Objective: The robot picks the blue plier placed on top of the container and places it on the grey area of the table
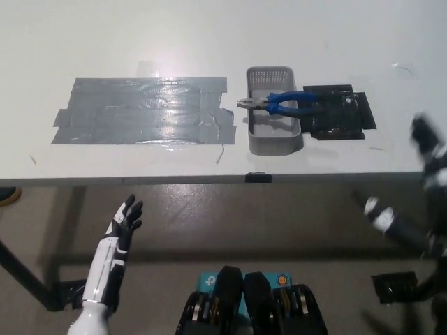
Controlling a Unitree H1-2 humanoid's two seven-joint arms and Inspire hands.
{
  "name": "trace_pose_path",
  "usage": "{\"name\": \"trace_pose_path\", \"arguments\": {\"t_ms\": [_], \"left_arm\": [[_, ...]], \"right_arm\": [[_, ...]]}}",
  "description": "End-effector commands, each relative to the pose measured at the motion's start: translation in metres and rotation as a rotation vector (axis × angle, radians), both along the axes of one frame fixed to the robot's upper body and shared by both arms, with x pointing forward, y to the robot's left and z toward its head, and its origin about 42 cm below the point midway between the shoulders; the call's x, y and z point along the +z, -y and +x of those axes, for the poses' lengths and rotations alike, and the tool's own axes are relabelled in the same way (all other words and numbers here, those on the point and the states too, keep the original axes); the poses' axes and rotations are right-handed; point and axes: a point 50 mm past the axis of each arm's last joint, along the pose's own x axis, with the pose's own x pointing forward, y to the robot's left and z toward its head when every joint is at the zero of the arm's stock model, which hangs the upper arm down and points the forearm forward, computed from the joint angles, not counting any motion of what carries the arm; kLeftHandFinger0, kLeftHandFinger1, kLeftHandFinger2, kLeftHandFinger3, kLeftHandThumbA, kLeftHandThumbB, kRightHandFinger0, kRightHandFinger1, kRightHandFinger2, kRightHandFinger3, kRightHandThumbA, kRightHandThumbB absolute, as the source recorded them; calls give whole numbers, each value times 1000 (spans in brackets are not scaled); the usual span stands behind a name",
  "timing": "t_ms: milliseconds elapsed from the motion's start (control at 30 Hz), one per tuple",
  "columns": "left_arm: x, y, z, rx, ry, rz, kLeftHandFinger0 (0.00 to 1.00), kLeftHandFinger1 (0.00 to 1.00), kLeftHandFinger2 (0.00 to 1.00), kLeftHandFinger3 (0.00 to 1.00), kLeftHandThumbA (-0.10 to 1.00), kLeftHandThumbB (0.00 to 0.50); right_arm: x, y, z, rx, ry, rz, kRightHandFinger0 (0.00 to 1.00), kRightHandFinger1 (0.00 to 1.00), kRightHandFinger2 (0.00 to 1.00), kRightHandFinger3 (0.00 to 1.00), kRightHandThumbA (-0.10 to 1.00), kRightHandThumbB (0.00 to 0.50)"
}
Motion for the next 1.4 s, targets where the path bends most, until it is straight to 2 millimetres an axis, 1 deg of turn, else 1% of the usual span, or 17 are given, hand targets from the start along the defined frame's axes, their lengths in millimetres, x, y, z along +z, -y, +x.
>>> {"name": "trace_pose_path", "arguments": {"t_ms": [0,33,100,167,233,300,400,500,567,600,700,833,933,1033,1133,1167,1367], "left_arm": [[17,15,7,-15,74,12,1000,1000,1000,1000,1000,80],[17,17,7,-15,74,13,1000,1000,1000,1000,1000,79],[17,23,7,-15,70,12,1000,1000,1000,1000,1000,88],[15,30,6,-10,66,10,1000,1000,1000,1000,1000,84],[13,32,5,-11,57,8,1000,1000,1000,1000,1000,70],[10,31,3,-12,50,14,1000,1000,1000,1000,1000,67],[7,27,1,-7,39,16,1000,1000,1000,1000,1000,81],[4,23,1,-6,37,13,1000,1000,1000,1000,1000,86],[4,20,0,-1,38,25,1000,1000,1000,1000,1000,83],[3,20,-1,-1,37,25,1000,1000,1000,1000,1000,87],[3,20,0,-3,34,31,1000,1000,1000,1000,1000,84],[2,17,-1,0,34,34,1000,1000,1000,1000,1000,86],[1,15,-1,6,26,43,1000,1000,1000,1000,1000,99],[1,14,-2,10,31,63,1000,1000,1000,1000,1000,102],[-1,13,-4,14,23,68,1000,1000,1000,1000,1000,106],[-2,12,-5,14,21,71,1000,1000,1000,1000,1000,104],[-3,8,-6,19,19,78,1000,1000,1000,1000,1000,107]], "right_arm": [[60,6,27,-4,1,-159,1000,1000,1000,1000,817,191],[64,7,31,-5,-4,-177,1000,1000,1000,1000,816,189],[85,5,49,-4,-49,-234,1000,1000,1000,1000,853,226],[107,-1,74,3,-93,-337,1000,1000,1000,1000,886,219],[122,-8,94,-6,-167,-439,1000,1000,1000,1000,930,260],[139,-18,118,-14,-238,-560,1000,1000,1000,1000,917,261],[155,-29,148,-14,-303,-723,1000,1000,1000,1000,947,299],[169,-42,177,-13,-362,-843,1000,1000,1000,1000,920,302],[173,-49,186,-20,-398,-880,1000,1000,1000,1000,920,316],[176,-60,201,-33,-444,-948,1000,1000,1000,1000,975,329],[179,-77,216,-36,-490,-997,1000,1000,1000,1000,987,331],[174,-104,236,-23,-563,-1008,1000,1000,1000,1000,914,321],[172,-118,246,-29,-608,-1024,1000,1000,1000,1000,912,333],[172,-136,255,-39,-657,-1068,1000,1000,1000,1000,929,310],[165,-148,262,-58,-704,-1126,1000,1000,1000,1000,974,331],[161,-150,264,-56,-725,-1124,1000,1000,1000,1000,968,352],[145,-164,272,-35,-807,-1104,1000,1000,1000,1000,925,376]]}}
